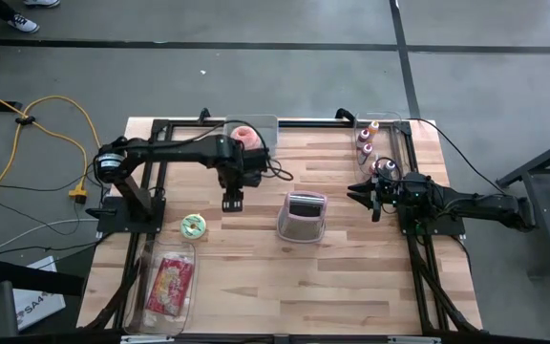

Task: Pick & Place Food Item
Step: Put the light blue donut into the gray bin

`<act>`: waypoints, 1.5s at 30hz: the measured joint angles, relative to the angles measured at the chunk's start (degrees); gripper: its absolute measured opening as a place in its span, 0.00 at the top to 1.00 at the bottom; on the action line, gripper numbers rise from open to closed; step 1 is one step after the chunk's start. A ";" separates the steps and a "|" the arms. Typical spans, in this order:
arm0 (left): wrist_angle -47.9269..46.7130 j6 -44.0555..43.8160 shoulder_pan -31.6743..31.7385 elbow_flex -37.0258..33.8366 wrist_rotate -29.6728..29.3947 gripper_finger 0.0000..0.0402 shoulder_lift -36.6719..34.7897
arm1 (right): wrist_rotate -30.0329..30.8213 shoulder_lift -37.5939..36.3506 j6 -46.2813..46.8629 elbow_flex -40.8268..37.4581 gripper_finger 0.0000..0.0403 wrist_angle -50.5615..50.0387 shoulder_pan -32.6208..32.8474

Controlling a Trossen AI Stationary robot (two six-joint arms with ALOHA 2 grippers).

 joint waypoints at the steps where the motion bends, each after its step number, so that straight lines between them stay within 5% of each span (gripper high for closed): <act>1: -0.10 -0.45 -0.32 -0.02 0.33 0.55 0.00 | 0.00 0.00 -0.02 -0.02 0.72 0.00 0.00; 10: 0.68 -3.29 -0.41 -3.56 2.65 0.55 -1.69 | 0.00 0.00 -0.02 -0.02 0.72 0.00 0.00; 26: 12.84 -9.49 -1.43 -28.84 4.45 0.55 -21.23 | 0.01 0.00 0.00 0.00 0.72 0.00 0.00; 45: 14.92 -13.80 -4.56 -39.85 3.62 0.55 -34.77 | 0.00 0.02 -0.02 0.00 0.72 -0.01 0.01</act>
